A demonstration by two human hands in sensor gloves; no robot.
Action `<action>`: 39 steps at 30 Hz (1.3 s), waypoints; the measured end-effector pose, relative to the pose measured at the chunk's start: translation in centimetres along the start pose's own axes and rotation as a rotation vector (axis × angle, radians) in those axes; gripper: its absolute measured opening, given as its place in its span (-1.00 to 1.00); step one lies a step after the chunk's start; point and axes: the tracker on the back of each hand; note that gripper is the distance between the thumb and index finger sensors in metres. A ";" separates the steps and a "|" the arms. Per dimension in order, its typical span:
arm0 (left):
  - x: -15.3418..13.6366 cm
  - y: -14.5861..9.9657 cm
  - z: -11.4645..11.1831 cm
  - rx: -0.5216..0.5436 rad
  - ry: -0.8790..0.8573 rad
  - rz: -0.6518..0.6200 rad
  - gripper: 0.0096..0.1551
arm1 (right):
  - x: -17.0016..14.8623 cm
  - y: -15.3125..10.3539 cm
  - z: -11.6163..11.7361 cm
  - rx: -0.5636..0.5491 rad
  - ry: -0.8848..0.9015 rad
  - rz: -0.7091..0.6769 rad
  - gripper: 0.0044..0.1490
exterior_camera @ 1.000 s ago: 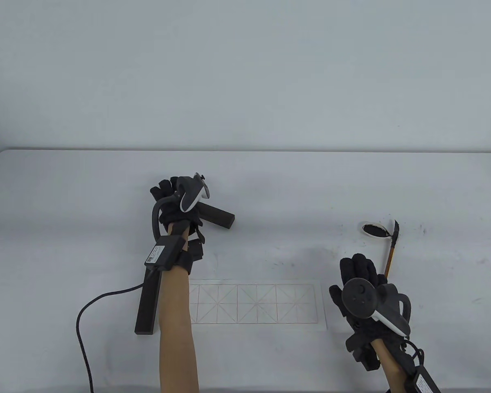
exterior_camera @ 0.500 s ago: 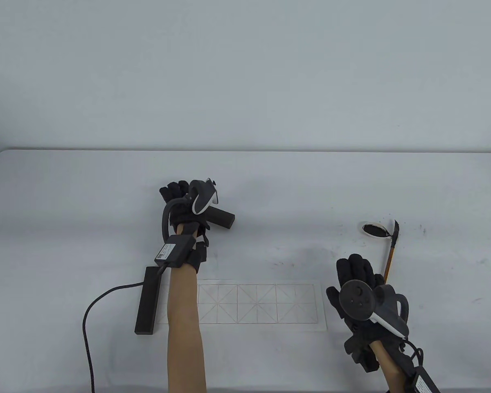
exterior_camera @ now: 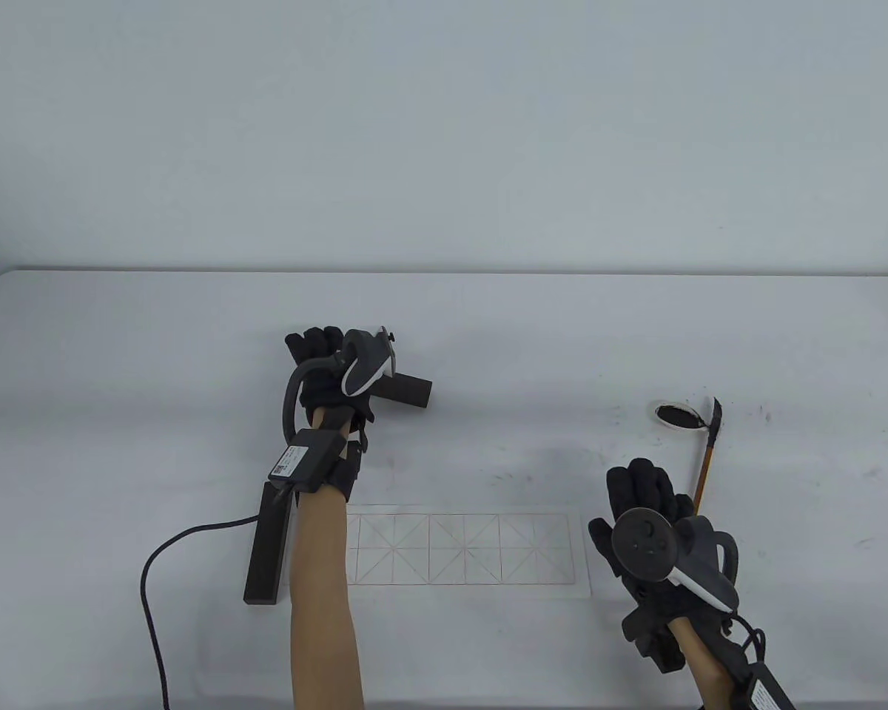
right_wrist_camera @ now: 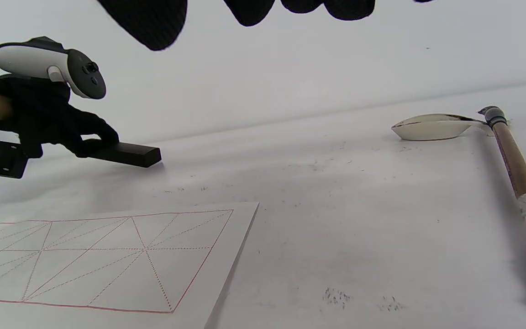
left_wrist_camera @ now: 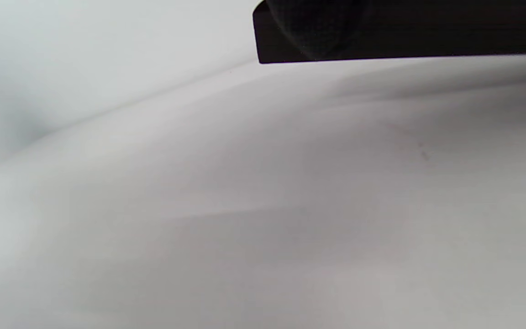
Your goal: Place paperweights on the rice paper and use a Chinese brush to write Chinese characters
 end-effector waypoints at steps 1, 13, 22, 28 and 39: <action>-0.4 -0.5 0.3 0.030 -0.008 -0.024 -0.17 | 0.0 0.0 0.0 -0.002 0.000 0.000 -0.08; -6.5 -9.3 2.1 0.381 -0.075 -0.318 -0.18 | 0.5 -0.7 -1.3 -0.144 0.020 -0.049 -0.08; -11.5 -18.7 1.1 0.477 -0.214 -0.541 -0.19 | 7.2 -2.6 -3.7 -0.266 -0.051 -0.269 -0.09; -12.8 -23.3 0.1 0.472 -0.267 -0.641 -0.18 | 12.5 -4.5 -4.3 -0.301 -0.161 -0.418 -0.02; -13.4 -28.1 -0.1 0.473 -0.332 -0.759 -0.18 | 16.1 -5.6 -2.9 -0.280 -0.323 -0.446 -0.07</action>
Point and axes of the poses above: the tracker on the back of each hand, its own x axis roughly to the thumb side, its own y axis roughly from the wrist to the fingertips, z = x × y, and after that the axes turned 11 degrees about z, right-handed
